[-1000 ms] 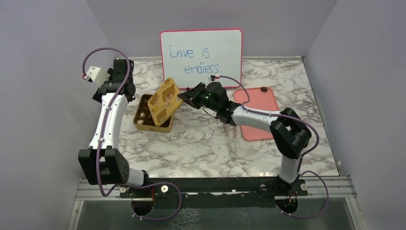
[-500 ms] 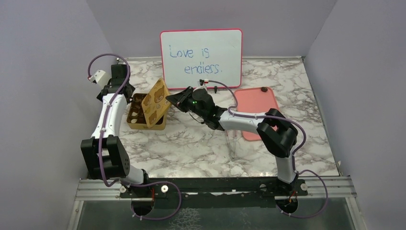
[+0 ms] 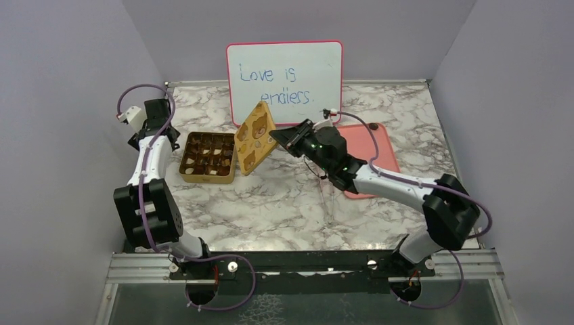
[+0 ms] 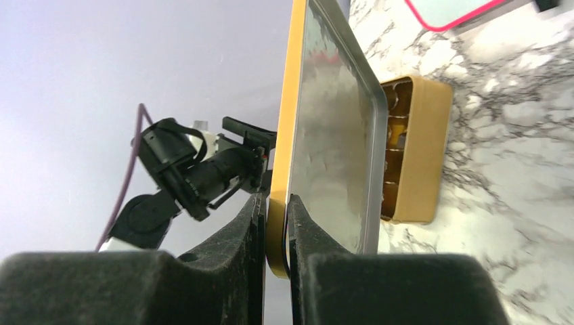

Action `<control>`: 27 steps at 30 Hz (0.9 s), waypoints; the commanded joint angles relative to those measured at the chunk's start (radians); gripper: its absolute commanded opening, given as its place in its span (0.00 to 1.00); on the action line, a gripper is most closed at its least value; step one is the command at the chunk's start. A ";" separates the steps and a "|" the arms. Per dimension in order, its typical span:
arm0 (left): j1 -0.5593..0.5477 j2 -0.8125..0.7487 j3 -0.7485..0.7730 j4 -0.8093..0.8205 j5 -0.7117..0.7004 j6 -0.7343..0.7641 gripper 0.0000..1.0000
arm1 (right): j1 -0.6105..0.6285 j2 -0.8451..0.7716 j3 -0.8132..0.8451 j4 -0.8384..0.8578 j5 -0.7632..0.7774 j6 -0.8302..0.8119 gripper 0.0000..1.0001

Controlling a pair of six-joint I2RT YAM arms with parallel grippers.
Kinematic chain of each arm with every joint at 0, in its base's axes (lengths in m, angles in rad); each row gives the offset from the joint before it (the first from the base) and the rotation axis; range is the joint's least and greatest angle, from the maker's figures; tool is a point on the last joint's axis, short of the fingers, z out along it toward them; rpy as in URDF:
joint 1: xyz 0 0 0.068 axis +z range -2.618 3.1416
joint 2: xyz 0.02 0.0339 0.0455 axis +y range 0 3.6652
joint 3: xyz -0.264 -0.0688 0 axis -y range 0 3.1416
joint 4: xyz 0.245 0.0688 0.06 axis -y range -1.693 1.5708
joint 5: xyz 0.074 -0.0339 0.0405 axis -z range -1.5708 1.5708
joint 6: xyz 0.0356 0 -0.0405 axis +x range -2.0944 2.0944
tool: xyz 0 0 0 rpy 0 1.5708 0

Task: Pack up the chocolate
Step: Adjust the packing box at the center of the board.

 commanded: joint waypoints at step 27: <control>-0.019 0.157 -0.123 0.201 0.382 0.033 0.54 | -0.117 -0.374 -0.340 -0.488 -0.396 -0.134 0.01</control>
